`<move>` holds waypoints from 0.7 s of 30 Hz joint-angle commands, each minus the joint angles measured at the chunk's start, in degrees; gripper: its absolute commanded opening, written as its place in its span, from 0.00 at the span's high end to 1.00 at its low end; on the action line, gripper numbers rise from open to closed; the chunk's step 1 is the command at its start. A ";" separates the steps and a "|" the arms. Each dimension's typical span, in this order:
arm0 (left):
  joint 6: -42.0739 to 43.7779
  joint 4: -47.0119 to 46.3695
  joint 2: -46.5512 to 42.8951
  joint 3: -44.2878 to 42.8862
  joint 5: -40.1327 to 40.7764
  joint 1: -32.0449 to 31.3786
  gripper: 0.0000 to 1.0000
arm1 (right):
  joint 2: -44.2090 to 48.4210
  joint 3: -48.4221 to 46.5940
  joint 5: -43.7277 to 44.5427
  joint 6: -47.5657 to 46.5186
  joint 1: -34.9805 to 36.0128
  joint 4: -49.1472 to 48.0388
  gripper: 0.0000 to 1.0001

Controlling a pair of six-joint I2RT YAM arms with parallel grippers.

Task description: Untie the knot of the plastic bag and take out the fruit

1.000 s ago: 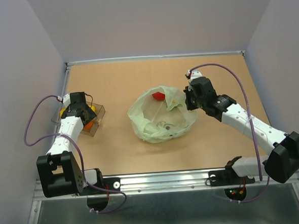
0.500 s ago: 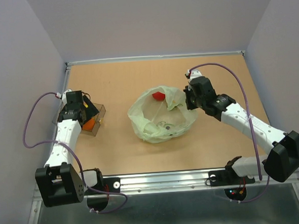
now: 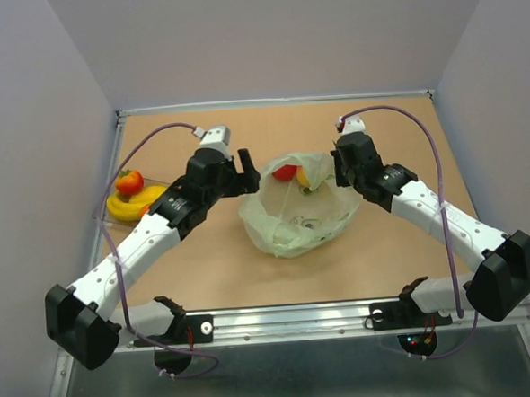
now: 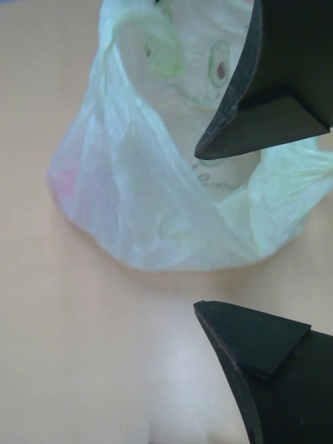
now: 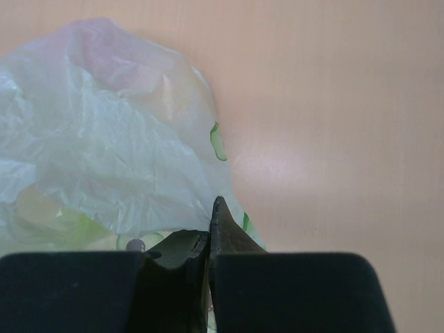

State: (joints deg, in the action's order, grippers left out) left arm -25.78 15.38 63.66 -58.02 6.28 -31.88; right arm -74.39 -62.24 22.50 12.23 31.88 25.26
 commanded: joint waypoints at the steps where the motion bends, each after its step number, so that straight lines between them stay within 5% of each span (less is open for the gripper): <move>1: 1.87 -11.50 6.10 -3.76 0.48 -10.53 0.11 | 0.12 -4.29 5.89 0.26 -0.33 -2.05 0.99; 7: 5.21 -19.76 13.41 -4.56 1.89 -18.47 0.15 | 0.21 -8.15 -1.92 -2.55 -0.33 -2.05 0.99; 17: -0.41 -29.87 12.55 7.65 12.25 -19.10 0.16 | 5.31 -18.97 -35.20 -4.77 0.46 -2.14 1.00; 21: -0.24 -31.72 11.66 9.94 11.83 -19.10 0.15 | 5.75 -17.31 -38.15 -1.51 0.73 -2.14 1.00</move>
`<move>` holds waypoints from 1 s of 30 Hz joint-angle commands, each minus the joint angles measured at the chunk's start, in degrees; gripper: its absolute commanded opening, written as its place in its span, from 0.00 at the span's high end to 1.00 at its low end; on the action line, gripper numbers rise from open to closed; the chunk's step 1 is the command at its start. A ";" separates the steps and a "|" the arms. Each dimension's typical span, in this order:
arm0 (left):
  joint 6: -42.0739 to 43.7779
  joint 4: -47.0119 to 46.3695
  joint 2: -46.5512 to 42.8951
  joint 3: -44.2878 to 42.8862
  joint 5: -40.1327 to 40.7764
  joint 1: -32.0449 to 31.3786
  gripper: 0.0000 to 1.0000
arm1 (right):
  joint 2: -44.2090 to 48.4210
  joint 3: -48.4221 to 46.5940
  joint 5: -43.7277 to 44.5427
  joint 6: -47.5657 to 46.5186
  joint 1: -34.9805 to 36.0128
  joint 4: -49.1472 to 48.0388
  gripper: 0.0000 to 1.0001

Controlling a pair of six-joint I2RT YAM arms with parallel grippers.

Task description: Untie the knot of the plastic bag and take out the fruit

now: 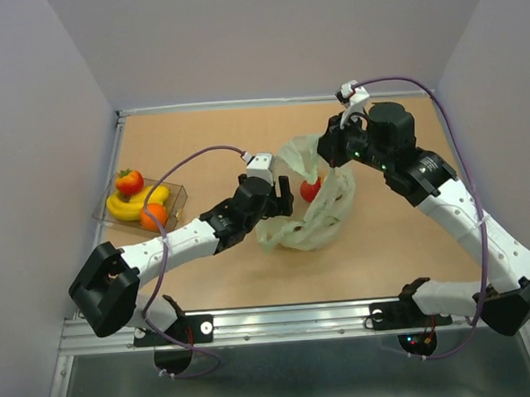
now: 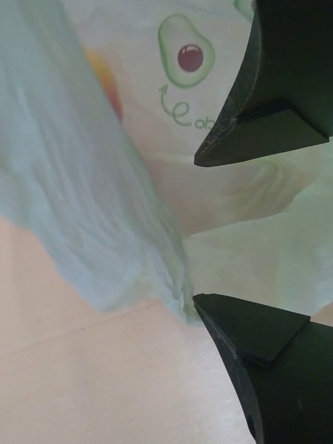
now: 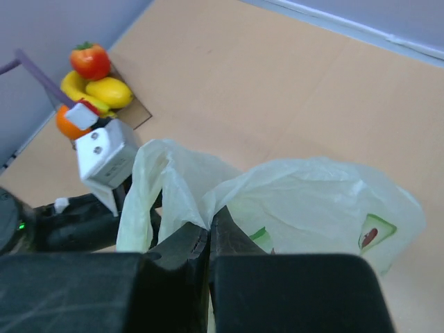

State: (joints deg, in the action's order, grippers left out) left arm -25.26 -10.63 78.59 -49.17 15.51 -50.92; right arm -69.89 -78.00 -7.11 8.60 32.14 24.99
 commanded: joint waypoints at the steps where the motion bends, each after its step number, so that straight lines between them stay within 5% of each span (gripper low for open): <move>1: -0.76 -5.89 -3.26 1.35 2.42 -0.06 0.15 | 1.42 -0.41 -7.40 2.21 0.47 -1.97 1.00; 10: 2.13 -7.38 -1.77 1.80 -1.97 -0.23 0.15 | 0.99 16.02 27.01 5.89 0.38 -1.97 0.99; 14: 5.65 -7.91 -1.24 1.27 -4.25 -2.07 0.15 | -0.42 23.92 35.57 9.58 -0.23 -1.97 0.99; 30: 14.98 -2.03 10.35 -3.83 -3.56 -9.99 0.16 | -1.48 33.44 33.14 16.62 -1.55 -4.42 0.99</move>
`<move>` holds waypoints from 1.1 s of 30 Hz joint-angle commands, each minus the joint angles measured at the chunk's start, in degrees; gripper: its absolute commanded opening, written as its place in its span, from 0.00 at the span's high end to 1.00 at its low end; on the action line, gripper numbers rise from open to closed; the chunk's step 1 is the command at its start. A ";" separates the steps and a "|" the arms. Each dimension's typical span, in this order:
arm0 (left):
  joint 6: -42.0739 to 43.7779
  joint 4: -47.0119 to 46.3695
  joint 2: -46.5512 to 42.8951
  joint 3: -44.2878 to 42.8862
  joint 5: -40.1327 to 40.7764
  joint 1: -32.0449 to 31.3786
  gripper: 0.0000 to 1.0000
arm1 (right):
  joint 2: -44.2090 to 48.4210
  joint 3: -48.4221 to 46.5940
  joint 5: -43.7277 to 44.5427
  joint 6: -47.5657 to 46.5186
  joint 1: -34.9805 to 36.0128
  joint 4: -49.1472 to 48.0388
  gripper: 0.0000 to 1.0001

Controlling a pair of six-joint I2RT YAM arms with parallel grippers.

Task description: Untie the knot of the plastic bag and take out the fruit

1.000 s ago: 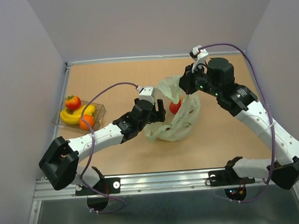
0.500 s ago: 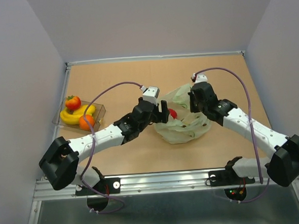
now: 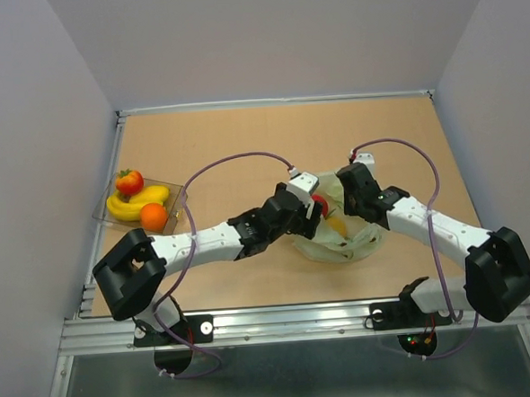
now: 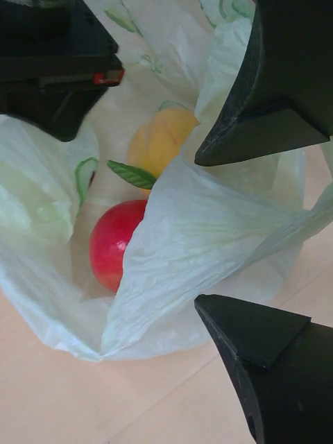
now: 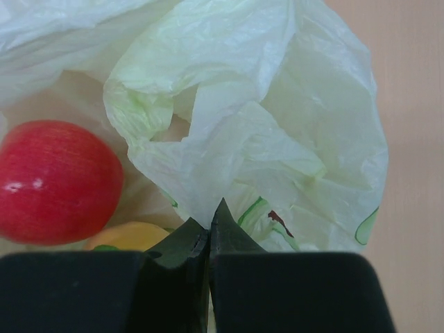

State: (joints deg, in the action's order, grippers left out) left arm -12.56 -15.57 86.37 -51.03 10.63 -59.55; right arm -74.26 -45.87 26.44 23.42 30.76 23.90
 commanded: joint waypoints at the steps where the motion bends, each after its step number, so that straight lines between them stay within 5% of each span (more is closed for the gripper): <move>1: 1.66 3.70 3.53 -2.06 1.93 -1.36 0.18 | 3.50 1.31 -1.12 1.72 -0.09 -4.20 0.99; 3: -0.44 7.20 6.78 -2.41 6.56 -1.45 0.26 | 4.38 1.22 -3.04 1.37 -0.18 -5.09 0.99; 5: -3.95 10.80 9.33 -2.85 12.18 -1.27 0.54 | 5.61 0.96 -4.28 1.10 -0.18 -5.88 0.99; 11: -10.64 11.27 9.78 0.05 14.24 0.48 0.66 | 7.02 1.57 -4.29 0.75 -0.18 -7.11 0.99; 27: -16.27 9.59 0.29 7.17 15.21 4.44 0.51 | 2.10 7.46 -1.74 6.11 -0.27 -9.22 0.99; 33: -16.10 8.46 -8.83 7.34 14.85 4.35 0.19 | 2.28 6.67 -5.78 5.32 -0.27 -11.33 0.99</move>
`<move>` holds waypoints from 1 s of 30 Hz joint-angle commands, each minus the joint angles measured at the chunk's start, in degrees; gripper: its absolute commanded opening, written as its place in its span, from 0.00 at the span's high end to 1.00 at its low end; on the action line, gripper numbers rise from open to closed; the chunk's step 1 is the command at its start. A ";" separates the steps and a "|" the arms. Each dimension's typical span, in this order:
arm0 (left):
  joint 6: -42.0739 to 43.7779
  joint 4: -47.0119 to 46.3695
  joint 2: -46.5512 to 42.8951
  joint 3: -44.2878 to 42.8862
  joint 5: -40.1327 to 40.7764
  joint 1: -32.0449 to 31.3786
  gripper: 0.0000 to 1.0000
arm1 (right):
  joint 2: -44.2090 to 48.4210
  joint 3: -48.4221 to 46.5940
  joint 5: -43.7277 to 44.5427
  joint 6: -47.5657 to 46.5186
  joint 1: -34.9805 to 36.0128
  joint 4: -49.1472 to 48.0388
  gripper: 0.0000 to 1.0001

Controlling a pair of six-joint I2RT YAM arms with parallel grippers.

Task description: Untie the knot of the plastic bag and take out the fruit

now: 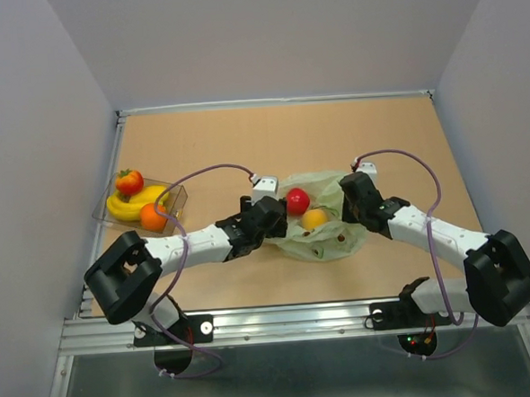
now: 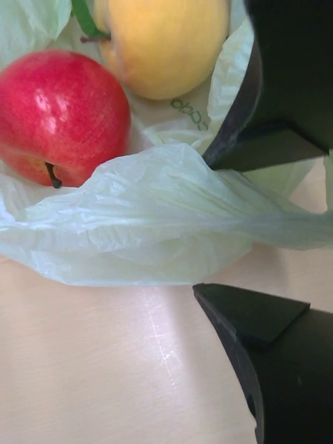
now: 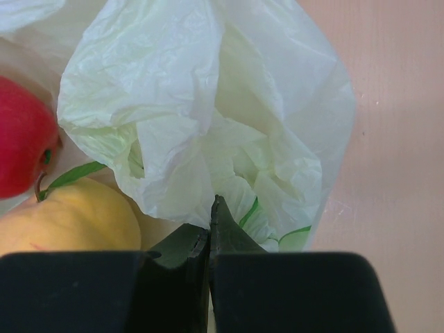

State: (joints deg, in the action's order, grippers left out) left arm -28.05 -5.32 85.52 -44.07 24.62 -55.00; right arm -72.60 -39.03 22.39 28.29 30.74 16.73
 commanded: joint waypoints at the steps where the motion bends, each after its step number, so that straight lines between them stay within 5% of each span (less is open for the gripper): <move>1: -0.34 -1.97 -11.22 0.65 0.95 -0.19 0.17 | 0.79 -0.52 -2.09 0.10 -0.24 -4.25 0.99; 10: 1.24 2.15 -17.67 -7.50 2.54 -1.07 0.16 | 1.23 -1.14 -3.06 -0.87 -0.24 -4.69 0.99; 20: 3.79 11.11 1.82 -27.80 -2.82 -3.00 0.25 | 1.40 -1.32 -3.85 -0.96 -0.24 -5.13 0.99; 30: 4.85 17.46 16.70 -34.94 4.10 -2.57 0.24 | 2.37 0.09 -4.90 -0.26 -0.24 -5.22 0.99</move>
State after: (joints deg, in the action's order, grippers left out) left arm -24.69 9.45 101.45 -75.92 23.70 -57.76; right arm -71.88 -39.05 17.98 27.90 30.74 14.33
